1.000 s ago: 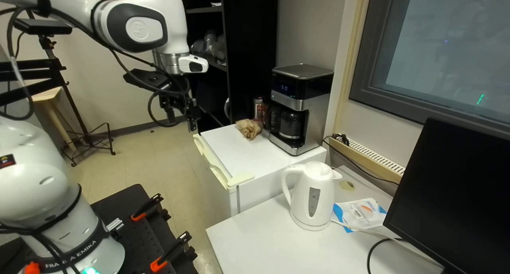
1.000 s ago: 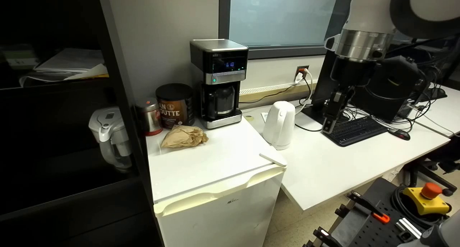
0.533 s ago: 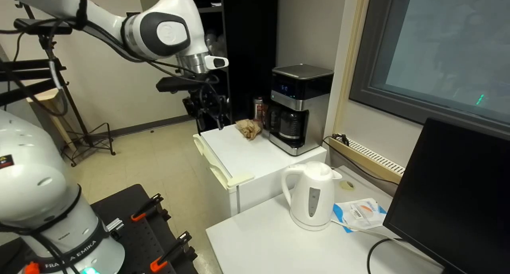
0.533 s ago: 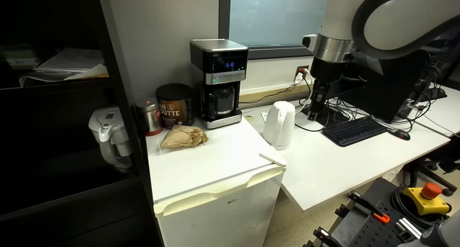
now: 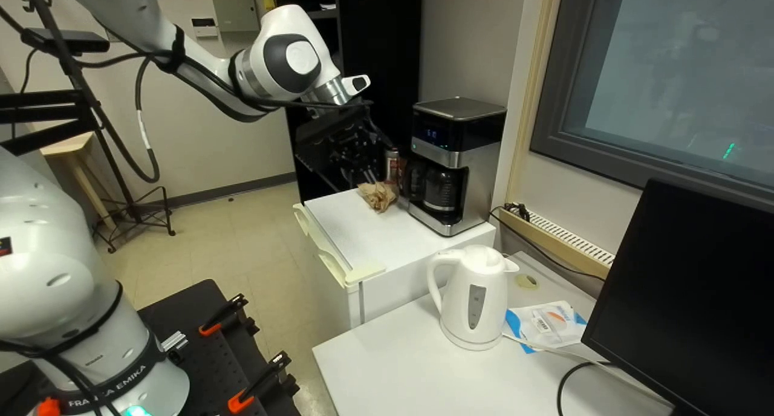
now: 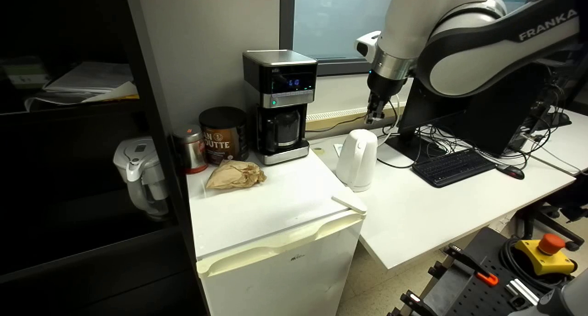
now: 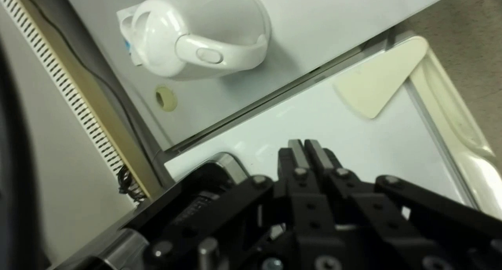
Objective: Press a button on the coffeemaker.
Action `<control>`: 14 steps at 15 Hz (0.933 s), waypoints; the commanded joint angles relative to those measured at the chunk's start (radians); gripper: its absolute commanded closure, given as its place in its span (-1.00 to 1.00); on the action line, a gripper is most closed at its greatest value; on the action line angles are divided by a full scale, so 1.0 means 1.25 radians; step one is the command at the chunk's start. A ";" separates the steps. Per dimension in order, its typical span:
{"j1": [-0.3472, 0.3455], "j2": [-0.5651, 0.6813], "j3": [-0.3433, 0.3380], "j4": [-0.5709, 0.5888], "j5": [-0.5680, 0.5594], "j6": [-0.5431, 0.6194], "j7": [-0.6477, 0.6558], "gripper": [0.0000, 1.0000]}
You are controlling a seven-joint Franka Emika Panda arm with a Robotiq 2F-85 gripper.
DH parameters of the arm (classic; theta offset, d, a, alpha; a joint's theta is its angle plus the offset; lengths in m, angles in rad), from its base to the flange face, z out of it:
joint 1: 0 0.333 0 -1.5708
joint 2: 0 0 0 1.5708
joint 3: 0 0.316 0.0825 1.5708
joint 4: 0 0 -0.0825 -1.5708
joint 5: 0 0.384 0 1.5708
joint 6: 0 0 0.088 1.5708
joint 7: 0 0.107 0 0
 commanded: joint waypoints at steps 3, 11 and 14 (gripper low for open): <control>-0.053 0.127 0.001 0.095 -0.202 0.187 0.054 0.95; -0.076 0.303 -0.010 0.251 -0.315 0.342 0.132 0.96; -0.071 0.361 -0.014 0.308 -0.322 0.368 0.143 0.96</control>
